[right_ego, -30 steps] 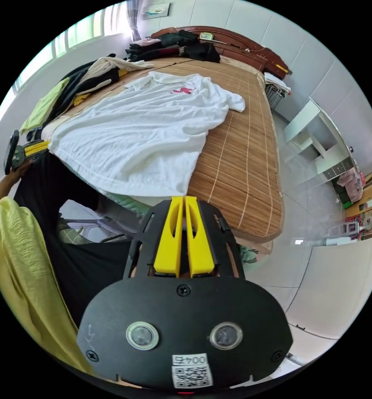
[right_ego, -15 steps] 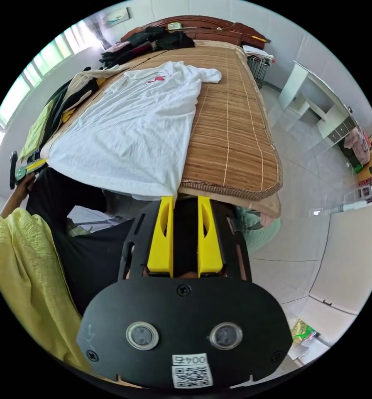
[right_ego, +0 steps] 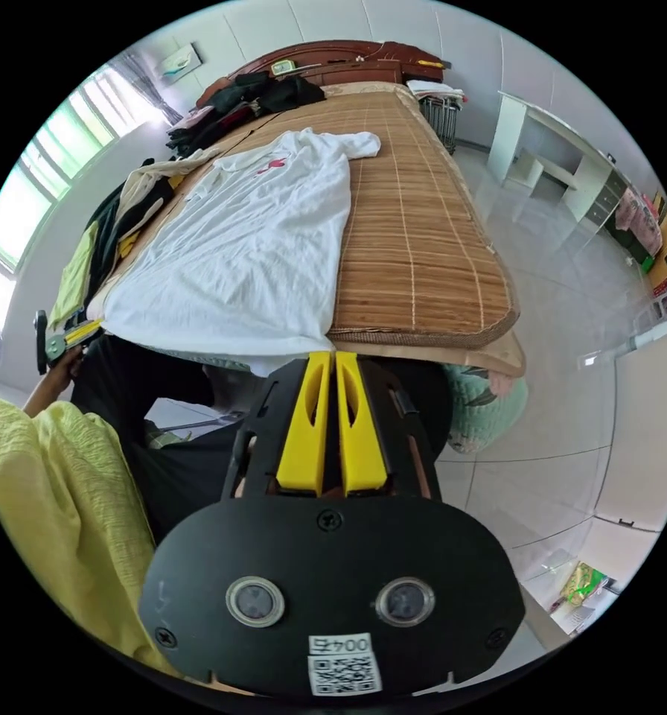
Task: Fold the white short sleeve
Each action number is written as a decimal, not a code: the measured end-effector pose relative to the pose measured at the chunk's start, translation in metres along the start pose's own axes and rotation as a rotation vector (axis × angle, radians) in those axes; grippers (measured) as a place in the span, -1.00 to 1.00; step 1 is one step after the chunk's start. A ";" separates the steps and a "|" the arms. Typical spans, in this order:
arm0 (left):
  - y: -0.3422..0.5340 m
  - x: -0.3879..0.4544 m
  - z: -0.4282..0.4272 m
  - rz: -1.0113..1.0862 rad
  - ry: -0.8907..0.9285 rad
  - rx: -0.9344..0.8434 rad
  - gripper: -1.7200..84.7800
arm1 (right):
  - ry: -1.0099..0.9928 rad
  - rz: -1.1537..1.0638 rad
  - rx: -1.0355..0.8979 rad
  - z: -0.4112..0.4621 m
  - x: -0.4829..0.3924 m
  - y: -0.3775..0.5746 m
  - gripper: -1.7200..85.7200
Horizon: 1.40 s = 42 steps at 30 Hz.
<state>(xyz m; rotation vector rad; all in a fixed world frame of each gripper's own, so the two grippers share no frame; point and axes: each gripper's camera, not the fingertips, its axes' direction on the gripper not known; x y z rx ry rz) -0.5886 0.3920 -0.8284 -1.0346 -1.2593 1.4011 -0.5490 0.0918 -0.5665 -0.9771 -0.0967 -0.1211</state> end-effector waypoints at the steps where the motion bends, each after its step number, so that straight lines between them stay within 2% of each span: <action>1: 0.000 -0.001 0.001 0.003 -0.002 -0.001 -0.94 | -0.014 0.012 -0.007 0.005 0.004 0.002 -0.87; 12: 0.008 -0.008 0.012 0.018 -0.009 0.011 -0.93 | -0.224 0.180 0.036 0.063 0.084 0.052 -0.84; 19: 0.022 -0.016 0.019 0.016 -0.010 0.015 -0.92 | -0.167 0.100 -0.056 0.117 0.084 0.075 -0.82; 25: 0.040 -0.023 0.026 0.026 -0.012 0.019 -0.92 | -0.096 0.090 -0.107 0.161 0.091 0.099 -0.91; 29: 0.059 -0.033 0.022 0.009 0.009 0.043 -0.93 | -0.066 0.122 -0.004 0.162 0.102 0.136 -0.94; 33: 0.089 -0.067 0.000 -0.134 0.127 0.137 -0.93 | -0.018 0.113 0.145 0.132 0.107 0.174 -0.96; 37: 0.100 -0.107 -0.058 -0.205 0.208 0.287 -0.93 | 0.022 0.069 0.310 0.089 0.105 0.195 -0.96; 42: 0.074 -0.162 -0.152 -0.142 0.267 0.535 -0.94 | 0.066 -0.039 0.612 -0.006 0.106 0.191 -0.97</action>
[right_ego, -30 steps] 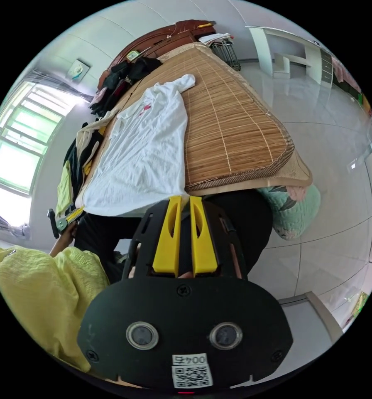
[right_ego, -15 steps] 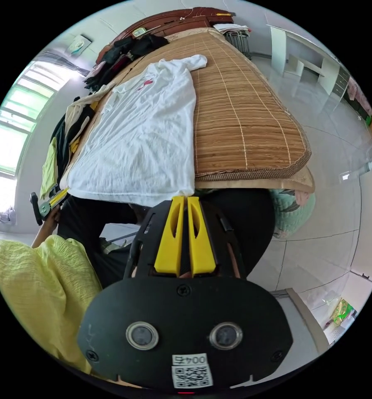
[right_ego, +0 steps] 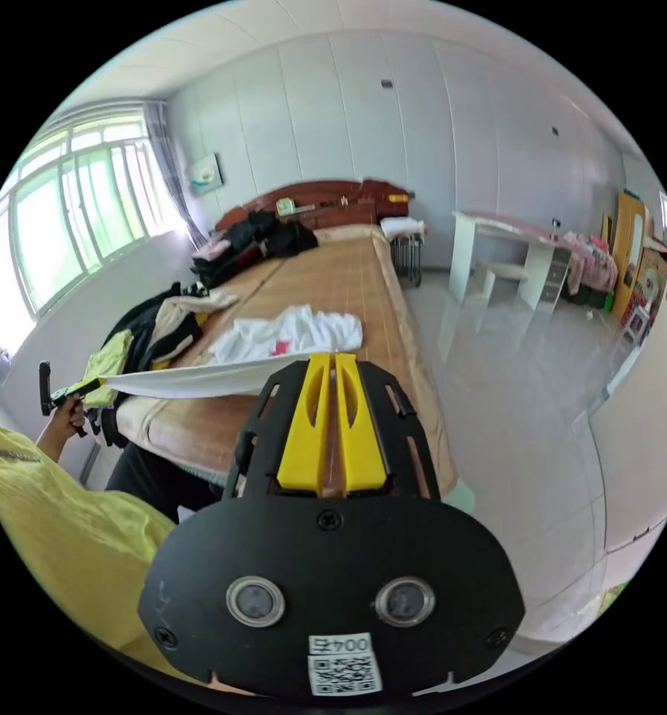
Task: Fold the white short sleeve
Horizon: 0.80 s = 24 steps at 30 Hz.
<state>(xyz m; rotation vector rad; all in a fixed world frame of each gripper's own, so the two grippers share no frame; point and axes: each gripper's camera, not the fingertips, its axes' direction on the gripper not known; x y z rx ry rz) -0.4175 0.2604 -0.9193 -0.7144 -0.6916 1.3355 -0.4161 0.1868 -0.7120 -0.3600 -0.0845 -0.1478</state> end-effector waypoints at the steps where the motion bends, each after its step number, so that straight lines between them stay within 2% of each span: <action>1: -0.023 -0.005 -0.018 0.033 0.008 0.053 -0.94 | -0.005 -0.016 0.025 -0.007 0.001 -0.010 -0.97; 10: -0.153 -0.013 -0.187 0.138 0.005 0.462 -0.94 | 0.069 -0.290 0.385 -0.157 -0.029 -0.150 -0.97; 18: -0.153 0.010 -0.304 0.233 -0.031 0.542 -0.94 | 0.062 -0.388 0.488 -0.270 -0.040 -0.173 -0.97; 24: -0.135 0.022 -0.386 0.222 0.087 0.696 -0.94 | -0.033 -0.387 0.569 -0.332 -0.035 -0.168 -0.97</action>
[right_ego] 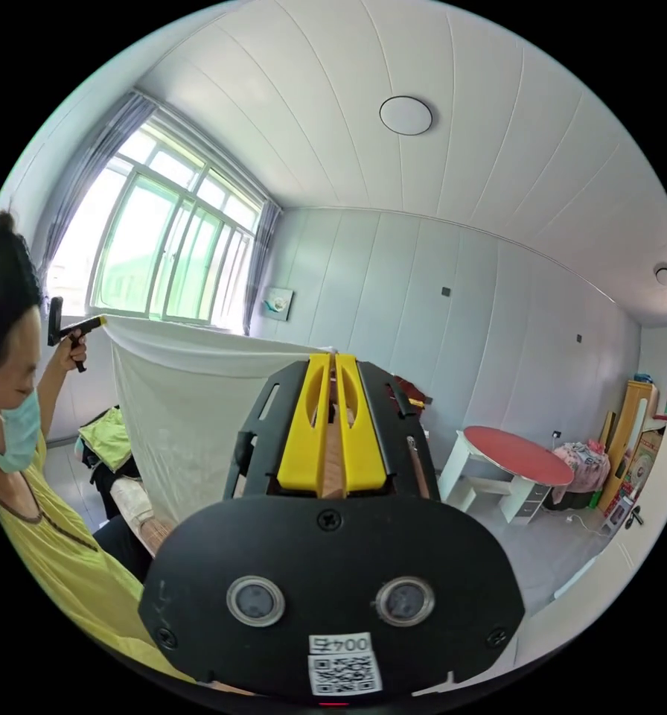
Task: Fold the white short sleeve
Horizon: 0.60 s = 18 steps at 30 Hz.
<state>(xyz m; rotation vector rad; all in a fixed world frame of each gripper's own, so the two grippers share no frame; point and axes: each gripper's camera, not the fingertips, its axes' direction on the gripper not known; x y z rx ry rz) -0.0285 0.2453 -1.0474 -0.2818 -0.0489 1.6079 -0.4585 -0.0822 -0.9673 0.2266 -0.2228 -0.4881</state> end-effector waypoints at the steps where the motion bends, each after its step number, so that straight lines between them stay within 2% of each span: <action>1: -0.006 0.005 -0.008 0.022 -0.013 0.016 -0.94 | -0.001 0.001 0.009 -0.004 0.001 -0.003 -0.97; 5: -0.005 -0.002 0.018 0.053 -0.050 -0.052 -0.94 | -0.029 0.013 -0.016 0.012 0.015 -0.013 -0.97; 7: 0.020 -0.039 0.074 -0.054 -0.016 -0.183 -0.94 | -0.047 0.037 -0.091 0.052 0.025 -0.009 -0.97; 11: 0.086 -0.106 0.188 -0.227 0.009 -0.413 -0.94 | -0.134 0.135 -0.385 0.207 0.054 0.027 -0.97; 14: 0.160 -0.175 0.310 -0.406 0.036 -0.598 -0.95 | -0.170 0.235 -0.626 0.344 0.081 0.073 -0.97; 16: 0.178 -0.208 0.364 -0.479 0.010 -0.628 -0.95 | -0.155 0.303 -0.718 0.416 0.099 0.093 -0.97; 18: 0.173 -0.233 0.404 -0.543 -0.026 -0.579 -0.95 | -0.128 0.370 -0.707 0.479 0.116 0.083 -0.97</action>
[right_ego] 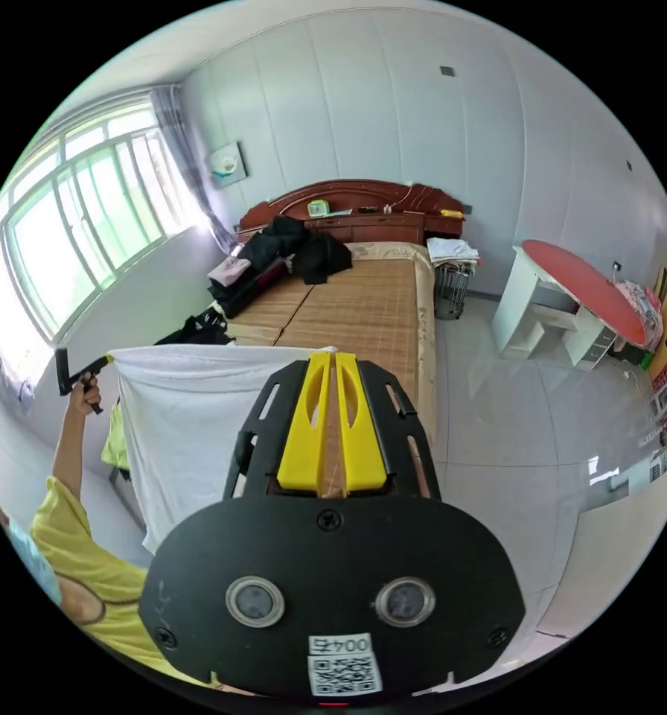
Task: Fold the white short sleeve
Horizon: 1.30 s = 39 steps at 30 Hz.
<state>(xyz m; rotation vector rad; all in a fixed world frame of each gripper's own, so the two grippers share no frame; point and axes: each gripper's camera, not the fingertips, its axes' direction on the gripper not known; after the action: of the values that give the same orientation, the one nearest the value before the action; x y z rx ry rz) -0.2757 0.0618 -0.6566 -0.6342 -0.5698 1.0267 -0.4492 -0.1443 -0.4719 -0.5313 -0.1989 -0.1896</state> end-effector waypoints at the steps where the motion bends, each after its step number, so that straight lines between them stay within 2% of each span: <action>1: -0.029 0.007 0.006 0.015 -0.039 0.055 -0.95 | 0.003 0.013 0.022 0.001 -0.001 -0.014 -0.97; 4: -0.098 0.060 -0.014 0.179 -0.228 0.219 -0.95 | 0.065 -0.027 0.183 -0.031 -0.033 -0.086 -0.97; 8: -0.126 0.138 -0.061 0.406 -0.410 0.471 -0.95 | 0.267 -0.217 0.411 -0.107 -0.107 -0.145 -0.97; 12: -0.089 0.150 -0.068 0.458 -0.383 0.530 -0.95 | 0.275 -0.324 0.446 -0.128 -0.135 -0.147 -0.97; 17: 0.003 0.121 -0.006 0.517 -0.355 0.323 -0.95 | 0.235 -0.410 0.310 -0.069 -0.128 -0.090 -0.97; 19: 0.057 0.101 0.050 0.516 -0.374 0.183 -0.95 | 0.221 -0.414 0.234 -0.030 -0.120 -0.059 -0.97; 24: 0.166 0.073 0.174 0.483 -0.438 -0.103 -0.95 | 0.113 -0.263 0.003 0.110 -0.087 0.039 -0.97; 28: 0.252 0.070 0.271 0.559 -0.540 -0.371 -0.95 | 0.081 -0.157 -0.147 0.201 -0.074 0.100 -0.97; 33: 0.303 0.078 0.317 0.550 -0.574 -0.503 -0.95 | 0.055 -0.003 -0.347 0.278 -0.059 0.170 -0.98; 39: 0.327 0.098 0.329 0.569 -0.566 -0.598 -0.94 | 0.038 0.102 -0.420 0.277 -0.064 0.201 -0.98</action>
<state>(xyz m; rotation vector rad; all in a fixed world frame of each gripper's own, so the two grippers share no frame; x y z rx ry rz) -0.6584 0.3416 -0.6512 -1.0764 -1.2662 1.6064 -0.5028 0.1769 -0.3500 -0.9521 -0.0940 -0.1415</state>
